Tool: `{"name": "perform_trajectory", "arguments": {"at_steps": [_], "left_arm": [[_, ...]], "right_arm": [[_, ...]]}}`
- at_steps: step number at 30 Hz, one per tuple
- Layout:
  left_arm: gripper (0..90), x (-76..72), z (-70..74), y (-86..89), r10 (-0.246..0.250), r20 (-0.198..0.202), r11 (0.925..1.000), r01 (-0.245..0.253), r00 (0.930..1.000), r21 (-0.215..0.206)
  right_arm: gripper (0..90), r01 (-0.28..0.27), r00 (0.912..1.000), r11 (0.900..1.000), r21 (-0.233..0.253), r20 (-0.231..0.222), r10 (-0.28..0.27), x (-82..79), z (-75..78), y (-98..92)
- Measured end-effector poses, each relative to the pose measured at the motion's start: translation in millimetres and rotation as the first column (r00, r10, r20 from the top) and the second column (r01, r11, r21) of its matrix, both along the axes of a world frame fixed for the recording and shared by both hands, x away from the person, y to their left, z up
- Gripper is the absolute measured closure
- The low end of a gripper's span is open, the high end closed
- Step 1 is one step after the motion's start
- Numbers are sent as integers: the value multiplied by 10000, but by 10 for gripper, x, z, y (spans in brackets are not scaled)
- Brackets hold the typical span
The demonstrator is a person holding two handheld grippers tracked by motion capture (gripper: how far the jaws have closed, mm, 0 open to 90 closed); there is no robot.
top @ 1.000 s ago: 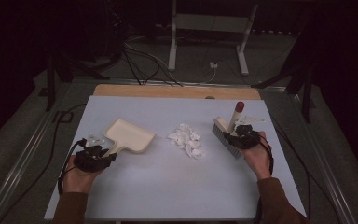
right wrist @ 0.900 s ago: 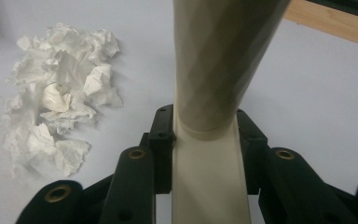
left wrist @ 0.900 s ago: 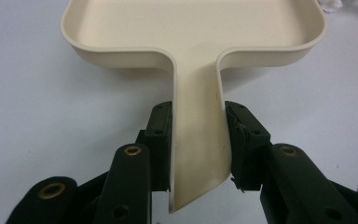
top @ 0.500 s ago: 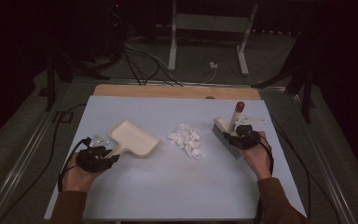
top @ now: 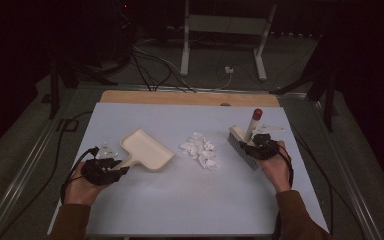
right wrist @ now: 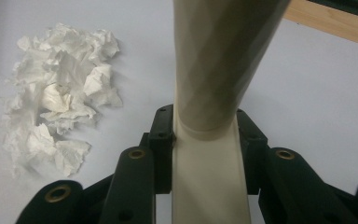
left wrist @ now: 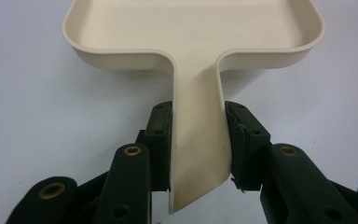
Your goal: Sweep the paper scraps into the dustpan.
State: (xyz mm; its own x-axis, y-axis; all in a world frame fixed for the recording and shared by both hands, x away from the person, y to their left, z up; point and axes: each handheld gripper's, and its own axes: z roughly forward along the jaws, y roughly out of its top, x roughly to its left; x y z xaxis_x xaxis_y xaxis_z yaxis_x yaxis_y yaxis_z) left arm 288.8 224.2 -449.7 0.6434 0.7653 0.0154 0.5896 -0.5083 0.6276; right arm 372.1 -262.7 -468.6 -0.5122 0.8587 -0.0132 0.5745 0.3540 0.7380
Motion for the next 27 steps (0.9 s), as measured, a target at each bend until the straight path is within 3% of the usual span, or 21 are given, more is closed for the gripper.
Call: {"name": "perform_trajectory", "arguments": {"at_steps": [11, 20, 27], "left_arm": [[659, 43, 34, -126, -902, -85, 9950, 905, 9959, 427], [659, 113, 0, -252, -1712, -265, 9830, 1725, 9849, 632], [659, 136, -45, -322, -1926, -443, 9788, 1951, 9803, 628]], "right_arm": [[669, 98, 9999, 9998, -154, 61, -97, -5, 6, 33], [669, 191, 9995, 9997, -145, 272, -187, 19, 51, 117], [669, 80, 9995, 9994, -337, 292, -70, 109, 73, 233]]}}
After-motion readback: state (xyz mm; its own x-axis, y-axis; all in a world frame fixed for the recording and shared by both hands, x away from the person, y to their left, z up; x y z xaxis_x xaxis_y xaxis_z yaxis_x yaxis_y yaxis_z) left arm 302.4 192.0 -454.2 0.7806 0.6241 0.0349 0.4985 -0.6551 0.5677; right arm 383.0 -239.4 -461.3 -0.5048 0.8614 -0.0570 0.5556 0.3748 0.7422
